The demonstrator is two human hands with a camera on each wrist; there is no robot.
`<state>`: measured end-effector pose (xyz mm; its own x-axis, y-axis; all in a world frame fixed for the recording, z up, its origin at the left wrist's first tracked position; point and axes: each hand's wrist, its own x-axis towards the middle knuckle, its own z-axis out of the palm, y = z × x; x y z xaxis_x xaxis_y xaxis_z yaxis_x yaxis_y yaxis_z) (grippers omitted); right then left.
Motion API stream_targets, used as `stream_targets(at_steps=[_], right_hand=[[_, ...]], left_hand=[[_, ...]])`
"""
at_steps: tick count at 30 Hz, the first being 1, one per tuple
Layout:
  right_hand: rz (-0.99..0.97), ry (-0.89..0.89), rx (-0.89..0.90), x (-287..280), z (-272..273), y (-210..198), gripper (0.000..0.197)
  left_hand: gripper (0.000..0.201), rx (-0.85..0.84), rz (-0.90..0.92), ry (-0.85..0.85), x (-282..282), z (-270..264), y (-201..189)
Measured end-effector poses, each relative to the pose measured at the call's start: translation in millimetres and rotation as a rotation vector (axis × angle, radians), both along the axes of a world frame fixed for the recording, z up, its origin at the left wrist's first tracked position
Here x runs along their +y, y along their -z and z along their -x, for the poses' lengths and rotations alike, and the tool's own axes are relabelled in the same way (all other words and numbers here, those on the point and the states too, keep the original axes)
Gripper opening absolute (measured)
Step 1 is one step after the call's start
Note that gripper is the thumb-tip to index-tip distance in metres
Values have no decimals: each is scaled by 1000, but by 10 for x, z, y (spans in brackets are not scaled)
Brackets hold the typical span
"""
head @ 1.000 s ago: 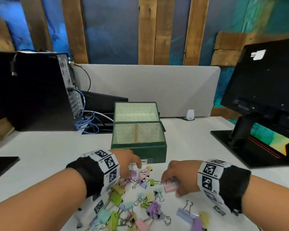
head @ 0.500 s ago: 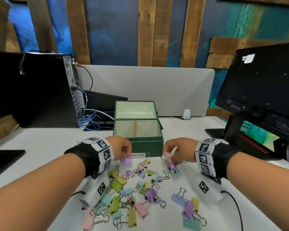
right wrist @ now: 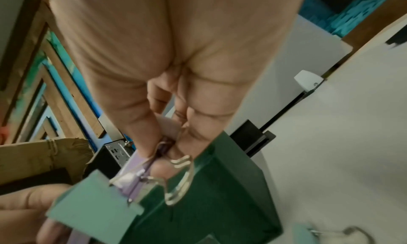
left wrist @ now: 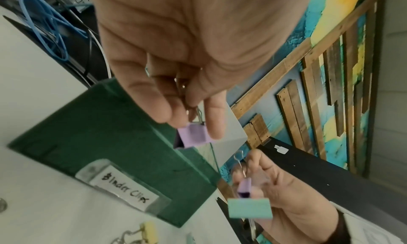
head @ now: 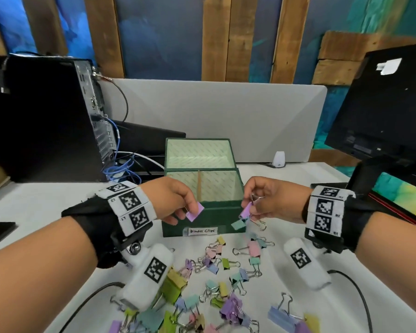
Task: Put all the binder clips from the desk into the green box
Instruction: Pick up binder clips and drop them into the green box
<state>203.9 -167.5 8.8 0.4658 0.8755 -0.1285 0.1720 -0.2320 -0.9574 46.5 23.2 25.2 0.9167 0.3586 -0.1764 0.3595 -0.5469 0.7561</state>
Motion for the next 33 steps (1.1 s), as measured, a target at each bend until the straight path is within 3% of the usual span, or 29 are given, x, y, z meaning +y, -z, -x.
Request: stream_targets(at_steps=[3,6,8,11,17,20,27,30,33], right_hand=[[-64,-4,4,63,28,-68,26],[-101,7,-27,146,102,-130,26],[-134,20,-31,203,176,-168,26],[-210,4,21,276,289,-204,28],[-210,-10,85,273,369,-223,28],[-204,8,85,239,337,-237,28],[-247,60,148,181,281,-127,30],[-173,61,135,189,304,-97,28],[-132,96,120,202,303,-121,26]], left_hand=[[33,-6,180,-5,-61,-35,-39],[21,-13,235,-66,-132,-31,-66],[18,-7,185,-61,-152,-17,-54],[50,75,87,34,-198,20,-45],[24,-138,22,-37,-405,7,-54],[22,-140,-105,-51,-418,-14,-69],[25,28,-409,95,-494,-16,-124],[38,116,-709,151,-537,-26,-151],[46,66,-814,134,-506,-27,-163]])
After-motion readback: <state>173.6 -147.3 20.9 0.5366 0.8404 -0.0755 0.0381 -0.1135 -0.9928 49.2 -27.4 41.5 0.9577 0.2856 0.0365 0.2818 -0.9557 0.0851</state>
